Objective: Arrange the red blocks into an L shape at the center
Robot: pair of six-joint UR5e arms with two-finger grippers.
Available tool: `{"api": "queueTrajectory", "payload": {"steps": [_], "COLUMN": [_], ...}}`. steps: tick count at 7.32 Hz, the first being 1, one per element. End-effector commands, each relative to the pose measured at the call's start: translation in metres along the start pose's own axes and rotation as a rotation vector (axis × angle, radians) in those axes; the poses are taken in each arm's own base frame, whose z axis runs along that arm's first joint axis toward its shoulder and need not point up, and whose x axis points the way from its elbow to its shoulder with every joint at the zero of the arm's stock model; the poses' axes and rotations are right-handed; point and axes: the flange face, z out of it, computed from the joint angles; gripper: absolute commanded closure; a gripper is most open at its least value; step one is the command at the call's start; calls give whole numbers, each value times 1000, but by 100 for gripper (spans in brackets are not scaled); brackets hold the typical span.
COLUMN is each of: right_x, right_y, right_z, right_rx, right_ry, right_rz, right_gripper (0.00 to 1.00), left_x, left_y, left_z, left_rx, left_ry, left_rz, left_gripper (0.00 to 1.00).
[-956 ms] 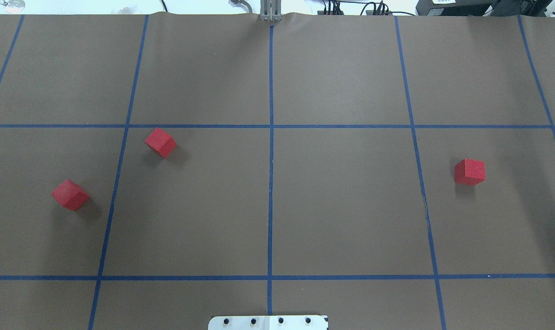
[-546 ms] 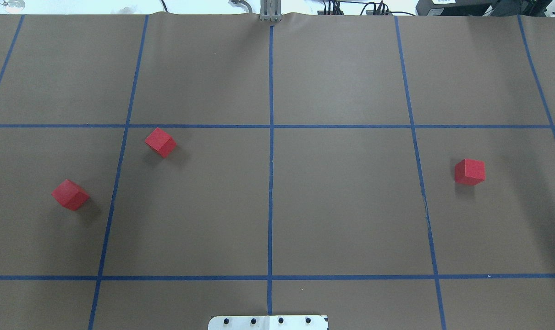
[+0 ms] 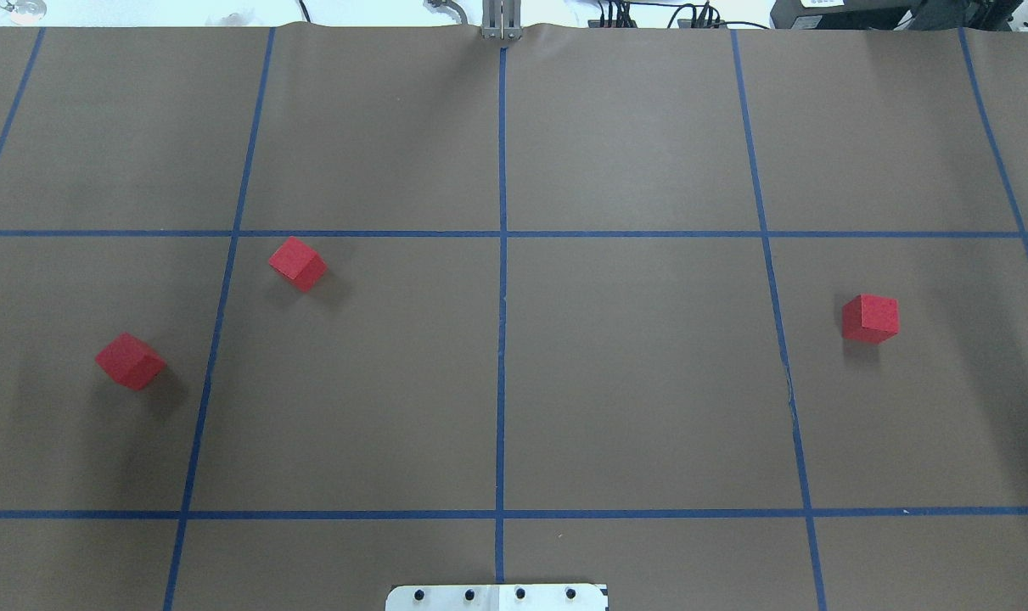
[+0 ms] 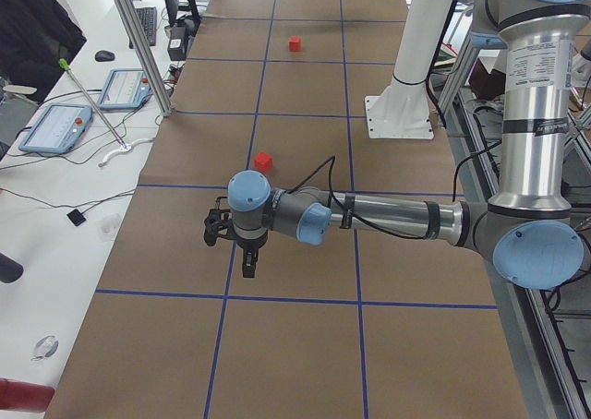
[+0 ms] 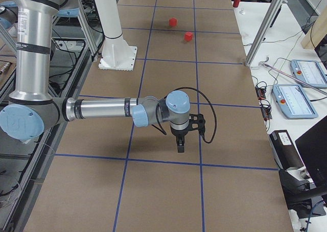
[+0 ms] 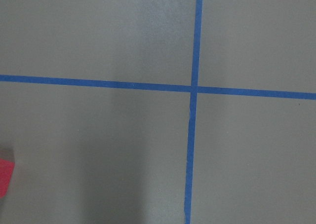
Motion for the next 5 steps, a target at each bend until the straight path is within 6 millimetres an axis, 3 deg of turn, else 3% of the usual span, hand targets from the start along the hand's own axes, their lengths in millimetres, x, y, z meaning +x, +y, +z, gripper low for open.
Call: {"api": "queueTrajectory", "payload": {"steps": [1,3,4,5], "right_x": [0,-51,-78,-118], "right_y": [2,-4,-9,-8], "right_z": [12,39,40,54], "right_rx": [-30,-95,-63,-28], "right_ry": [-30,-76,-96,-132], "right_rz": [4,-42,8,95], "right_gripper": [0,0,0,1], "left_x": [-15,-16,-16,-15], "left_y": [9,21,20,20], "left_z": [10,13,13,13], "left_rx": [18,17,19,21], "left_ry": [-3,36,39,41], "left_rz": [5,15,22,26], "left_gripper": [0,0,0,0]}}
